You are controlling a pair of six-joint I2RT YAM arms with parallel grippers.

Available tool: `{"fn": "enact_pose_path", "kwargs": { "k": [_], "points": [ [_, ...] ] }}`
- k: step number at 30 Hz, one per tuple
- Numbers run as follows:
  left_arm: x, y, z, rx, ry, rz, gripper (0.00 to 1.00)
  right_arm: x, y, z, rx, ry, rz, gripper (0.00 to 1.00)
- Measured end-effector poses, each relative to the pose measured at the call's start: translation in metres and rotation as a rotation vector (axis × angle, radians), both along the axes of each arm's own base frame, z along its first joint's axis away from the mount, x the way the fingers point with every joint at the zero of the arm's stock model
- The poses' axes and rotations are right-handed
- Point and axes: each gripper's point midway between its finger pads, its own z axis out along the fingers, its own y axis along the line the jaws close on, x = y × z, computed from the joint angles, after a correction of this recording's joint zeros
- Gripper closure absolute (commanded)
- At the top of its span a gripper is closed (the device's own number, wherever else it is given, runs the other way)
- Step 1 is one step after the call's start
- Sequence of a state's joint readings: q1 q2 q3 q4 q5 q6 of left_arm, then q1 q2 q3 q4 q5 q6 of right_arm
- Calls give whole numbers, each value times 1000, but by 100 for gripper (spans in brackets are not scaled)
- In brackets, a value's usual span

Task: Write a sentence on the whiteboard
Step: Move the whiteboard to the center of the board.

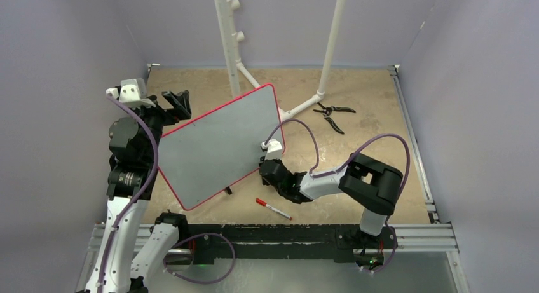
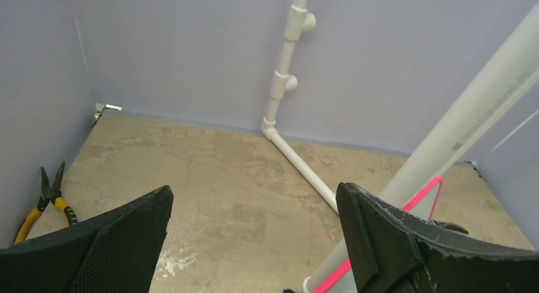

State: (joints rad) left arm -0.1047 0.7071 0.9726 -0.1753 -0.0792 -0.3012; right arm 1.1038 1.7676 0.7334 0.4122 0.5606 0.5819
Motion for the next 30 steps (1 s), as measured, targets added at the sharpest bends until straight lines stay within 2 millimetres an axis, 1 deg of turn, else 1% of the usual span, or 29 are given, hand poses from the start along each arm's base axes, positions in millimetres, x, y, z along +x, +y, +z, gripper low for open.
{"fn": "enact_pose_path", "kwargs": {
  "k": [3,5,8,11,15,20,25,30],
  "points": [
    [-5,-6,0,15,24,-38,1,-2,-8,1,-22,-6,4,73],
    [-8,-11,-1,32,44,-71,2,-3,-20,1,-43,-10,-7,63],
    [-11,-18,-5,57,73,-114,3,-4,-35,5,-57,-16,-34,52],
    [-15,-28,-8,86,91,-163,5,-5,-41,13,-55,-27,-49,43],
    [-19,-53,-18,138,130,-270,6,-7,-48,30,-32,-40,-60,33],
    [-23,-80,-16,196,151,-376,7,-15,-56,48,11,-43,-46,23],
    [-24,-95,-17,214,159,-446,9,-24,-54,55,29,-16,-1,14],
    [-27,-112,-10,233,146,-525,13,-29,-52,64,47,-2,54,12]
  ]
}}
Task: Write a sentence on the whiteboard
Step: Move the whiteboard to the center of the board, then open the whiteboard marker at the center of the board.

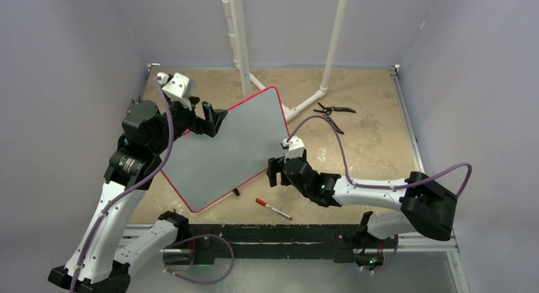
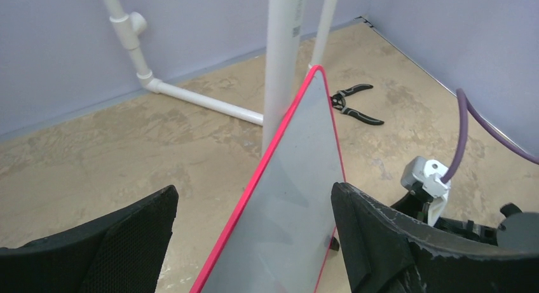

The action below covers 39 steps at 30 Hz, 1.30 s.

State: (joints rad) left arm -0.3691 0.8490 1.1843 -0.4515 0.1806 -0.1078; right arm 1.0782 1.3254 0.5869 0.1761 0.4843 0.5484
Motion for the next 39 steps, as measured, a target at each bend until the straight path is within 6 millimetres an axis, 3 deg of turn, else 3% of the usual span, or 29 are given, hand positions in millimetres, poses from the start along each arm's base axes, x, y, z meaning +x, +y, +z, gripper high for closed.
{"fn": "enact_pose_path", "kwargs": {
  "k": [5,8,12,15,18,20,23,27,29,39],
  "points": [
    [-3,-30,12,28,-11,-107,17,18,-13,23,59,-13,8,8],
    [-8,-56,14,59,-15,-191,19,38,-34,41,100,-43,-36,7],
    [-27,-99,2,131,-16,-343,21,59,-67,55,148,-68,-88,6],
    [-54,-138,-18,208,-12,-498,25,70,-93,61,179,-77,-139,6],
    [-88,-169,-56,283,27,-649,28,73,-104,69,206,-95,-158,6],
    [-109,-181,-96,336,91,-729,30,71,-103,76,225,-107,-141,5],
    [-128,-181,-163,414,227,-780,31,66,-101,84,249,-125,-118,5],
    [-146,-173,-230,511,384,-800,31,60,-102,91,272,-146,-104,5],
    [-151,-170,-255,546,434,-797,31,59,-103,96,284,-162,-102,5],
    [-161,-167,-325,666,520,-780,29,54,-105,115,327,-209,-98,4]
  ]
}}
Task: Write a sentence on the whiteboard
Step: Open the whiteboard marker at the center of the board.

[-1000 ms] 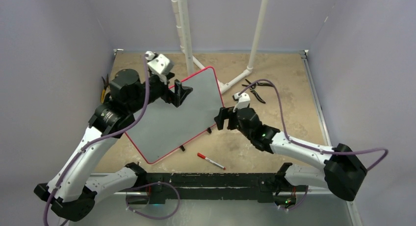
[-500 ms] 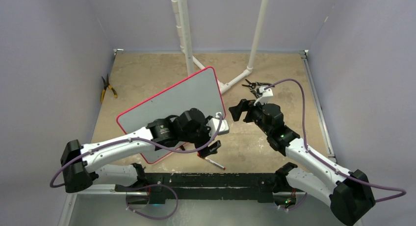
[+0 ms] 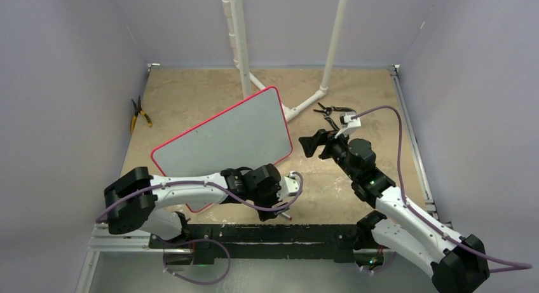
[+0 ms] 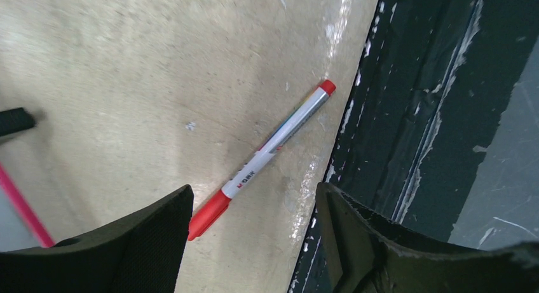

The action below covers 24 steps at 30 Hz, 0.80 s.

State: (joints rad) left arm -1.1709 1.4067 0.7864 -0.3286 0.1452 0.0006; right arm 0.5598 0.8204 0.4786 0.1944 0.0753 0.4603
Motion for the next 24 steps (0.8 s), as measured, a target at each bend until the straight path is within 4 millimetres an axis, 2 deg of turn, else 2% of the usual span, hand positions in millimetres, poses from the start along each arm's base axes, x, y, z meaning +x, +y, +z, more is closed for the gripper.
{"fn": "enact_pose_path", "kwargs": {
  "k": [3,7,11,14,24],
  "points": [
    [-5,2,-13,34,5,-11,29,-3,-2,4,10,-17,0,4],
    [-3,0,-20,51,-15,-8,33,-8,-5,10,23,-39,-1,4],
    [-2,-1,-30,81,-45,3,42,-11,-8,17,35,-61,-4,3],
    [-4,0,-39,118,-71,5,52,-13,-9,24,47,-80,-4,3],
    [2,-11,-39,108,-90,127,99,-16,-11,28,58,-96,-4,3]
  ]
}}
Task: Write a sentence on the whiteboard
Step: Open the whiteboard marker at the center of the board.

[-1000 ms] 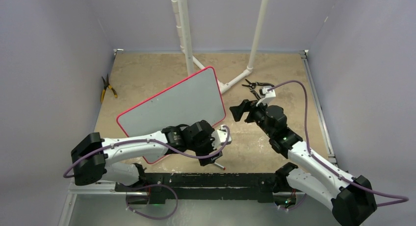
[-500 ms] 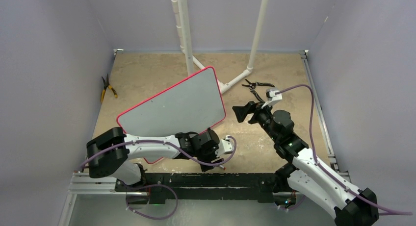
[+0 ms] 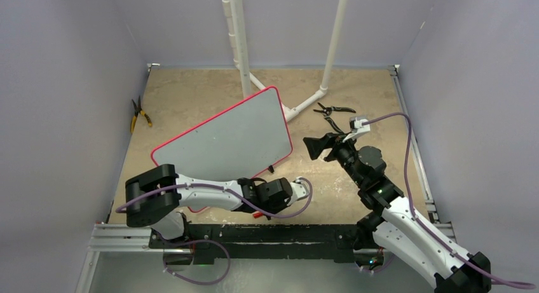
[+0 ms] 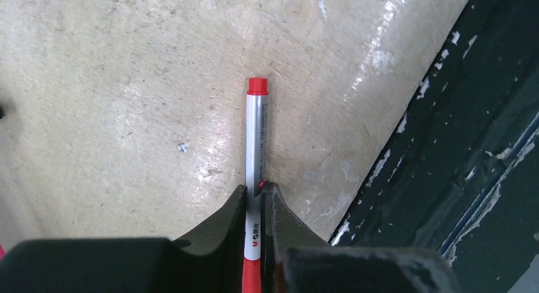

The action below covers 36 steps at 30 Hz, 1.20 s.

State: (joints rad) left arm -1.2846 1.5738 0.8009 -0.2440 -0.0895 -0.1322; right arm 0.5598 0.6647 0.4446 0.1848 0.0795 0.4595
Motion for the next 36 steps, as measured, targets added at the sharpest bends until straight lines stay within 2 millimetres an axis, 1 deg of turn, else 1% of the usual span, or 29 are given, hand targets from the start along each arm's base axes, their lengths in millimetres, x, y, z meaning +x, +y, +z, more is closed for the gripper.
{"fn": "enact_pose_path", "kwargs": {
  "k": [6,7,8,9,10,12,14,17,20,23,25,30,31,32,36],
  "points": [
    [9,-4,1,-46,9,189,100,-1,-1,-3,-4,14,0,3],
    [12,-5,2,-59,6,233,97,-2,-1,-3,-3,15,0,3],
    [14,-6,2,-68,3,266,91,-2,-1,-3,0,17,-1,3],
    [17,-7,2,-82,1,307,79,-3,-1,-4,1,20,-1,3],
    [20,-7,3,-94,-4,347,71,-3,-1,-4,1,23,-1,3],
    [25,-7,3,-114,-11,408,58,-3,-2,-7,1,36,-5,3],
    [27,-5,3,-126,-12,446,50,-4,-2,-9,2,48,-6,3],
    [24,0,6,-145,3,473,45,-4,-2,-12,3,60,-7,3],
    [18,6,12,-157,27,469,45,-4,-2,-13,4,64,-7,3],
    [10,10,15,-149,44,452,48,-3,-1,-16,0,75,-7,3],
    [5,13,13,-126,51,438,50,-3,-1,-18,0,82,-8,3],
    [-11,29,4,-39,61,404,53,-1,0,-23,-8,99,-8,4],
    [-13,32,3,-25,60,401,55,-1,1,-24,-10,102,-8,4],
    [-14,34,2,-14,59,399,59,-1,1,-24,-10,104,-8,4],
    [-18,38,-1,12,56,387,77,-1,1,-25,-10,107,-8,4]
  ]
}}
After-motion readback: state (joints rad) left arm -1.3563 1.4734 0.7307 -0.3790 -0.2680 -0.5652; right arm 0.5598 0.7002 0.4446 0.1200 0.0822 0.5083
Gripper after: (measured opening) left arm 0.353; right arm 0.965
